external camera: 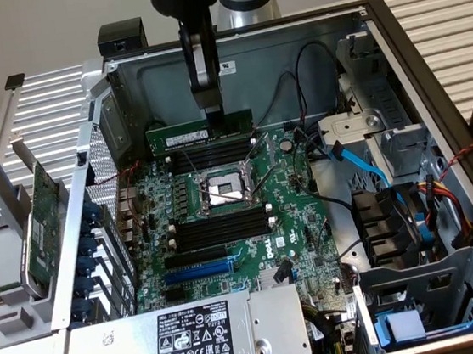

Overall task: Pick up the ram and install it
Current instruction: 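Insert the ram into the slot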

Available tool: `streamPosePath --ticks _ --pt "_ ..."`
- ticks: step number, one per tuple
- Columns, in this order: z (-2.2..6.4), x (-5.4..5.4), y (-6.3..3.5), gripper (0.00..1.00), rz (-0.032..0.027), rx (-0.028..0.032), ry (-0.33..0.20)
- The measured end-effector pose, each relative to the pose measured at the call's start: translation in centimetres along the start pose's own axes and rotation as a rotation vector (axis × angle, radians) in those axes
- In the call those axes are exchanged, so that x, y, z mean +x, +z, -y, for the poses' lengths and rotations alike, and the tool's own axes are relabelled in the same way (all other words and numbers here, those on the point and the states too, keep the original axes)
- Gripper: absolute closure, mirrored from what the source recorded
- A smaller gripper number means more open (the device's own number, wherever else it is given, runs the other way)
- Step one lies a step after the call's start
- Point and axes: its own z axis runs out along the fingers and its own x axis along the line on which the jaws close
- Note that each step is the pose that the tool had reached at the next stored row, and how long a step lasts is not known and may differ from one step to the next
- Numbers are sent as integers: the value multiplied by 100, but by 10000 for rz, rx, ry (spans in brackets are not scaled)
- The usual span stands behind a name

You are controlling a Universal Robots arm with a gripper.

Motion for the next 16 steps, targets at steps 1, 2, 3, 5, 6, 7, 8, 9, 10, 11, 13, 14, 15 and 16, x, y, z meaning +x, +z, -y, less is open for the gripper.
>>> streamPosePath --ticks 1,2,3,5,6,7,8,9,10,11,13,14,15,16 --pt "0 3 3 88 0 0 0" --pt "0 5 8 88 0 0 -1" --pt "-1 5 18 88 -1 -1 -1" --pt "-3 6 52 88 0 0 -1" --pt "-4 6 69 88 -1 0 -1" --pt "-6 6 87 88 -1 1 -1" --pt "-7 6 107 88 0 1 -1" --pt "-8 6 124 88 0 1 0" --pt "-10 6 142 88 0 1 0" --pt "-12 7 157 88 -1 1 0" --pt "-14 15 170 88 -1 0 -1" --pt "-15 18 179 88 1 1 2" --pt "-15 24 185 88 -1 0 0" --pt "-15 31 191 88 0 0 0"
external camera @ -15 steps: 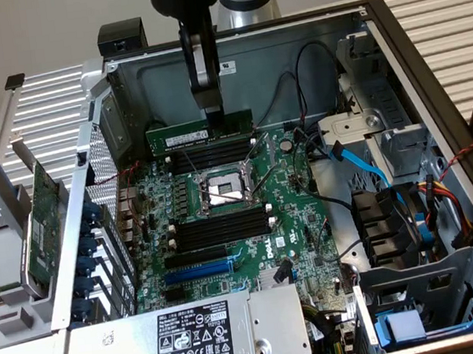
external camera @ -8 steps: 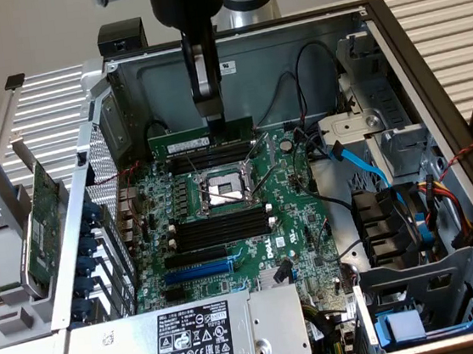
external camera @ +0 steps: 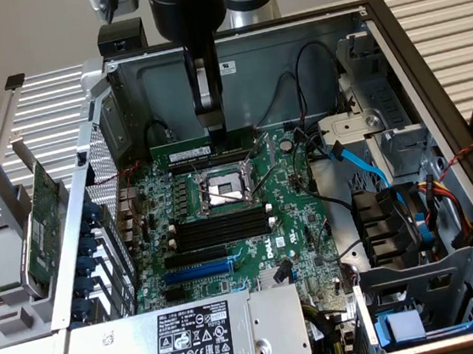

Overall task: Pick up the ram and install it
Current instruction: 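Insert the ram into the slot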

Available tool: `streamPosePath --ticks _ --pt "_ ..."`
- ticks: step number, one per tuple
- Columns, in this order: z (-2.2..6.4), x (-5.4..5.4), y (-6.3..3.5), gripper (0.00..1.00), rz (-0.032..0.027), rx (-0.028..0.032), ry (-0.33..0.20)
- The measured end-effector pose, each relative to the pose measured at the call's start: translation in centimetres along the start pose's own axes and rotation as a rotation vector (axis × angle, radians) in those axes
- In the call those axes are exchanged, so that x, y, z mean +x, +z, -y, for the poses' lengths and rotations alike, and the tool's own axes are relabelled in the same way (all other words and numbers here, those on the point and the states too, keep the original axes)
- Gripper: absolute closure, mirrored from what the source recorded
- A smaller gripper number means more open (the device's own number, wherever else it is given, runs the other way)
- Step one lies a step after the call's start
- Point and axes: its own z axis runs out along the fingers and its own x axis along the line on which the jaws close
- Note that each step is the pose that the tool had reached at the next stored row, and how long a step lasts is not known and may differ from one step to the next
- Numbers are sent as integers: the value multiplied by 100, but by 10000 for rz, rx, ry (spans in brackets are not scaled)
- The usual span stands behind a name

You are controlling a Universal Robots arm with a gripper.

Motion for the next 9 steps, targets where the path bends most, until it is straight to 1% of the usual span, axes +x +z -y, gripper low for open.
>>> streamPosePath --ticks 4,9 --pt "-3 21 36 88 0 1 1" --pt "-14 38 103 88 0 1 1"
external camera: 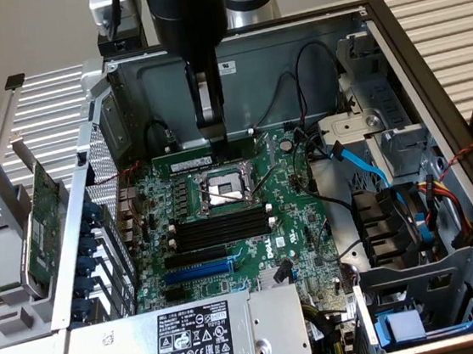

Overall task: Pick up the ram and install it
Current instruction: 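Insert the ram into the slot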

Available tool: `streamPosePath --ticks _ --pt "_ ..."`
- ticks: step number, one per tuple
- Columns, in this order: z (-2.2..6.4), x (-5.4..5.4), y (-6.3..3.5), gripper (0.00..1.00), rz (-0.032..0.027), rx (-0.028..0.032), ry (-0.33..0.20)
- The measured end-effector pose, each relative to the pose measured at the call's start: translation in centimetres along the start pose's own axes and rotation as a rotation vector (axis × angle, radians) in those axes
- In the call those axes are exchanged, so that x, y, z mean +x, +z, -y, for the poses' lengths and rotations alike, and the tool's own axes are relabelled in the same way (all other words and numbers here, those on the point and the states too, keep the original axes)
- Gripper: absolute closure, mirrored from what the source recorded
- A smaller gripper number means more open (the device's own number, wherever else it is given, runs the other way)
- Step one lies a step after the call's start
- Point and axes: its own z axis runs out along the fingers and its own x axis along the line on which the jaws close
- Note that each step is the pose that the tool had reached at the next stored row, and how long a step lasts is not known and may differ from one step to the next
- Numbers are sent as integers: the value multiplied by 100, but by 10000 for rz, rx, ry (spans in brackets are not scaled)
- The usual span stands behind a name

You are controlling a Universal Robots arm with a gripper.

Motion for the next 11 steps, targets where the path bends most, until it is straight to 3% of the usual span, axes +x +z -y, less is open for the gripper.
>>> streamPosePath --ticks 11 --pt "-6 31 132 88 -1 -1 -1"
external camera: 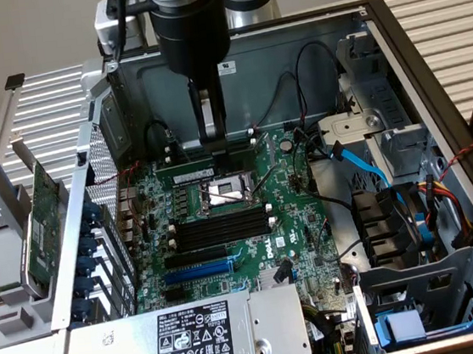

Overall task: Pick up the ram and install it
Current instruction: 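Insert the ram into the slot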

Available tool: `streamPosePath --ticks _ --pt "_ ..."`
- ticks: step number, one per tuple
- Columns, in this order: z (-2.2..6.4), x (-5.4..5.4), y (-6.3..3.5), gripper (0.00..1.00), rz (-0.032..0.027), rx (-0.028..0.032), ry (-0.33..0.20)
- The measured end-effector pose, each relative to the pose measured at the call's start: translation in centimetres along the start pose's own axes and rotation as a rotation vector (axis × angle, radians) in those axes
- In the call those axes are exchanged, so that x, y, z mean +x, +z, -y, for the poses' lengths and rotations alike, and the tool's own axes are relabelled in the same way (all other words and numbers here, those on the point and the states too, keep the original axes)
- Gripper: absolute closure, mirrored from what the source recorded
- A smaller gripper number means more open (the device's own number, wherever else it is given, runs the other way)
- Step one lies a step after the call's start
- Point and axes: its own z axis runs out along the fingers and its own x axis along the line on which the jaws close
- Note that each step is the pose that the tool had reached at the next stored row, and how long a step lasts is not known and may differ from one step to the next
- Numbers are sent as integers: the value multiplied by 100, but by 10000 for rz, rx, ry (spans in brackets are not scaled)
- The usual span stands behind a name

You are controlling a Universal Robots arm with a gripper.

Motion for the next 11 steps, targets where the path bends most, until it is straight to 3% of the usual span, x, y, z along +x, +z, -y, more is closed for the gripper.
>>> streamPosePath --ticks 11 --pt "-2 28 108 88 0 0 0"
